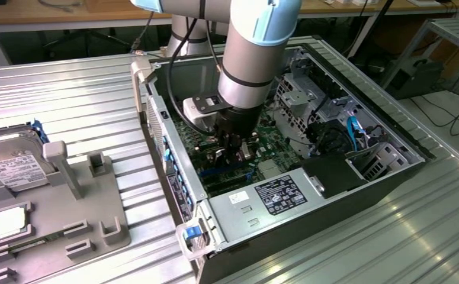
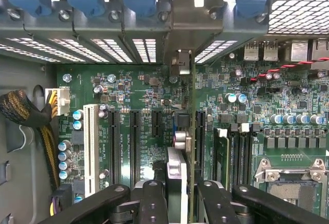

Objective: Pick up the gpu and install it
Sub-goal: 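Insert the gpu into the slot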

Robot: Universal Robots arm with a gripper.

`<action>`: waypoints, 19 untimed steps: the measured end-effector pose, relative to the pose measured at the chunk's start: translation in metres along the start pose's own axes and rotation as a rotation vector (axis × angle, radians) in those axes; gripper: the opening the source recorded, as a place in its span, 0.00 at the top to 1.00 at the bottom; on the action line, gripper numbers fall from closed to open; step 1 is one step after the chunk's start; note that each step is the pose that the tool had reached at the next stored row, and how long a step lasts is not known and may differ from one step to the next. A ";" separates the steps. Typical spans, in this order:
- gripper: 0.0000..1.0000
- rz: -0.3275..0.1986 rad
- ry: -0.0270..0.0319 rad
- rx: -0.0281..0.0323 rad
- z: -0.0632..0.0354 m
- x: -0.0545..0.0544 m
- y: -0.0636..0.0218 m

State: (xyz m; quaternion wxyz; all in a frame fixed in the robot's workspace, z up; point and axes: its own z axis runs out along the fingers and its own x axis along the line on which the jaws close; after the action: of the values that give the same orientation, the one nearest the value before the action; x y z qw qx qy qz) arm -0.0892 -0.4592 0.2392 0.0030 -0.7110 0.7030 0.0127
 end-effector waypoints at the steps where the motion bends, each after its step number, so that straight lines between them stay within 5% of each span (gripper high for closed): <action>1: 0.72 0.000 -0.0001 0.0000 0.0001 0.000 0.0000; 19: 0.72 -0.022 0.0007 -0.0004 0.0001 0.000 0.0001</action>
State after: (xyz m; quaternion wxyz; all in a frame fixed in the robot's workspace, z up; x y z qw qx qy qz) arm -0.0893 -0.4590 0.2392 0.0028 -0.7186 0.6953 0.0126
